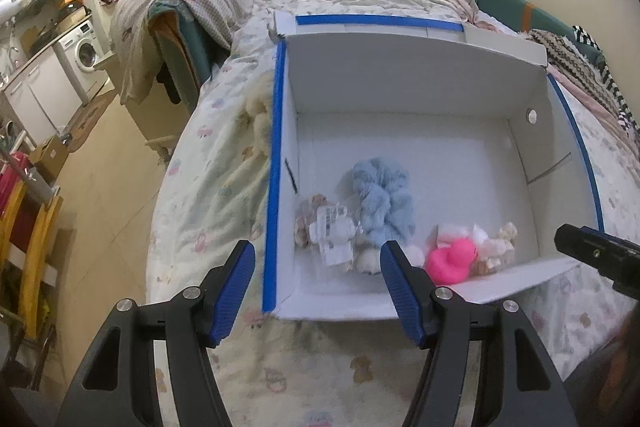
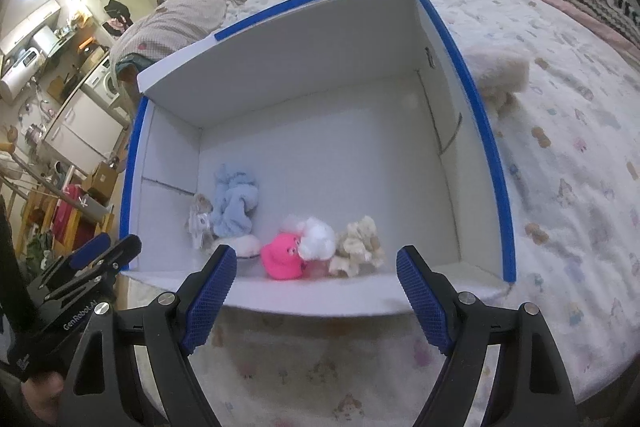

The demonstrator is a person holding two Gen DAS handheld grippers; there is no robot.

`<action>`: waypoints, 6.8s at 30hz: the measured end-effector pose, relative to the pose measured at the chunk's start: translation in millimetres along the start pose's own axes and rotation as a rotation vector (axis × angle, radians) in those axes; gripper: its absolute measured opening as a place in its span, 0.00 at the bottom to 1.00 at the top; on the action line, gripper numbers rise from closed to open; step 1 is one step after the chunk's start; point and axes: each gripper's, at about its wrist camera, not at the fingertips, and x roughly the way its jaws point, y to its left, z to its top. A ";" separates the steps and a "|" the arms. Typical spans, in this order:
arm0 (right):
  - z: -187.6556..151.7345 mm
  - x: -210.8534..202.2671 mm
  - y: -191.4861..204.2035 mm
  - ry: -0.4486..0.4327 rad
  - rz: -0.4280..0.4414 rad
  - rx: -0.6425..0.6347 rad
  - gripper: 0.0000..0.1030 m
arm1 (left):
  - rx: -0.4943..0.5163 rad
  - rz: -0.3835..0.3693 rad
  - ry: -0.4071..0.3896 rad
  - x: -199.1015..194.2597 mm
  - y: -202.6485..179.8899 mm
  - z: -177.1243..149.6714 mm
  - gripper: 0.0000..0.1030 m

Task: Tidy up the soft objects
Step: 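Withdraw both open tools from the box toward the bed, then grasp the flat tan piece with the left tool while the right tool grasps the tan cylinder, then carry both tan items into the box and open the left tool, then open the right tool to drop the tan cylinder into the box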

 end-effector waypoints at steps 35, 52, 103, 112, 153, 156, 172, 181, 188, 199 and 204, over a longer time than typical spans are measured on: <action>-45.7 90.7 -14.8 0.298 -0.171 0.031 0.75 | 0.018 -0.025 0.216 31.0 -0.9 -57.7 0.67; -55.8 78.8 12.6 0.293 -0.013 -0.025 0.06 | -0.010 -0.063 0.242 49.1 -14.0 -50.4 0.67; -57.7 36.4 15.6 0.220 0.054 -0.043 0.06 | -0.030 -0.145 0.262 52.1 5.7 -61.1 0.09; -52.0 12.9 26.8 0.157 0.070 -0.095 0.06 | -0.028 -0.149 0.155 -8.1 24.3 -51.4 0.09; 35.6 24.8 8.1 0.026 0.052 -0.074 0.06 | 0.038 -0.110 0.042 32.8 -14.3 49.9 0.10; 35.6 37.3 6.0 0.052 0.043 -0.064 0.06 | 0.061 -0.107 0.043 46.7 -20.4 42.4 0.10; 40.0 63.9 9.5 0.112 0.023 -0.057 0.06 | 0.048 -0.143 0.044 61.2 -31.6 41.7 0.55; 40.9 64.2 9.4 0.122 0.037 -0.037 0.20 | 0.038 -0.122 0.024 56.1 -29.1 42.5 0.59; 46.9 51.7 2.9 0.048 0.002 0.020 0.92 | 0.012 -0.084 0.008 51.8 -24.7 44.1 0.59; 48.0 50.8 7.8 0.016 -0.022 -0.005 1.00 | -0.027 -0.059 -0.001 49.8 -17.9 44.7 0.59; 47.4 48.9 7.7 -0.006 -0.022 -0.004 1.00 | -0.017 -0.057 -0.001 49.2 -19.2 43.0 0.59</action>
